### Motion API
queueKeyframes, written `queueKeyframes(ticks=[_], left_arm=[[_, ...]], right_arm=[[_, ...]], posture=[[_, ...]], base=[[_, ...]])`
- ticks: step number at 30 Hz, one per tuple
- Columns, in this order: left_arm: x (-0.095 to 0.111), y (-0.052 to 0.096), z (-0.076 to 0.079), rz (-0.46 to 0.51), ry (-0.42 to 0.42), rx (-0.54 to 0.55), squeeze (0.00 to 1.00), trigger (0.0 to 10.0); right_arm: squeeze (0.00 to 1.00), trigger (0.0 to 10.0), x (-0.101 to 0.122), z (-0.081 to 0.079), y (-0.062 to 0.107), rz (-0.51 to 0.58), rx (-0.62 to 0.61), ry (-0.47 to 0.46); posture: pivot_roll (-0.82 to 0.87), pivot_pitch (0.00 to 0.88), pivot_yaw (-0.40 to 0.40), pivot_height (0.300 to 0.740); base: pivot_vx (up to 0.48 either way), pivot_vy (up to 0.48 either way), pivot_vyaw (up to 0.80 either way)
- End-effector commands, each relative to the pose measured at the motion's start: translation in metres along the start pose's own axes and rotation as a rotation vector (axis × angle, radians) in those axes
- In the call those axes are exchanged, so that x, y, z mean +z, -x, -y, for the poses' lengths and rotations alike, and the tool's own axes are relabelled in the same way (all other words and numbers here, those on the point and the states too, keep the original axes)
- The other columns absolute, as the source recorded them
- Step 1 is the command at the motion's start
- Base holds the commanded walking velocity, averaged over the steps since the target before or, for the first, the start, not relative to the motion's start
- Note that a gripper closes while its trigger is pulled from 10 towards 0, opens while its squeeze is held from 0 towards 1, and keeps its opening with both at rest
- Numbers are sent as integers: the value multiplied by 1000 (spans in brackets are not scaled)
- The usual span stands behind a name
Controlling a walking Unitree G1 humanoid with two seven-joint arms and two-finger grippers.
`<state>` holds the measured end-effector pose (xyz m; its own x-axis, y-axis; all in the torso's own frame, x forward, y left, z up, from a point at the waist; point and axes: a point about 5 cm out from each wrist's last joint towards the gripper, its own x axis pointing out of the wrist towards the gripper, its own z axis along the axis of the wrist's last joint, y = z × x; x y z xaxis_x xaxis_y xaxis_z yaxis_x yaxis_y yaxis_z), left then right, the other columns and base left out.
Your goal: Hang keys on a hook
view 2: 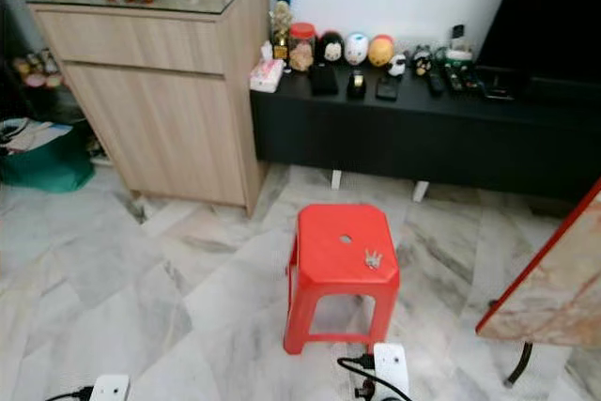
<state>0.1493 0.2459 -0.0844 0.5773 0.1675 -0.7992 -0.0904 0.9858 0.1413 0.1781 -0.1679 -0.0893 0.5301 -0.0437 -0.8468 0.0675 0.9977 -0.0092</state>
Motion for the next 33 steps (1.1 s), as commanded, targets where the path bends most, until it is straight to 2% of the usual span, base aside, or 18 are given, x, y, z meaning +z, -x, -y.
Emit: queueKeyframes(ticks=[1, 15, 21, 30, 33], left_arm=[[-2, 0, 1, 1, 4, -5, 0, 10000], [-2, 0, 5, -8, -9, -16, 0, 10000], [-3, 1, 6, 1, -17, -25, 0, 10000], [-7, 1, 9, -23, -3, -22, 0, 10000], [-8, 1, 11, -22, -1, -27, 0, 10000]], right_arm=[[0, 10000, -2, 2, 0, -5, -12, -18], [0, 10000, -3, 13, 1, 15, -45, -74], [0, 10000, -5, 17, 2, 13, -54, -76], [0, 10000, 8, 21, 1, 60, -62, -88], [0, 10000, 5, 25, 2, 55, -69, -91]], posture=[[173, 0, -56, 740], [122, 0, -26, 740], [142, 0, -46, 740], [112, 0, -42, 740], [104, 0, -44, 740]], base=[[0, 0, 0], [0, 0, 0], [0, 0, 0], [0, 0, 0], [0, 0, 0]])
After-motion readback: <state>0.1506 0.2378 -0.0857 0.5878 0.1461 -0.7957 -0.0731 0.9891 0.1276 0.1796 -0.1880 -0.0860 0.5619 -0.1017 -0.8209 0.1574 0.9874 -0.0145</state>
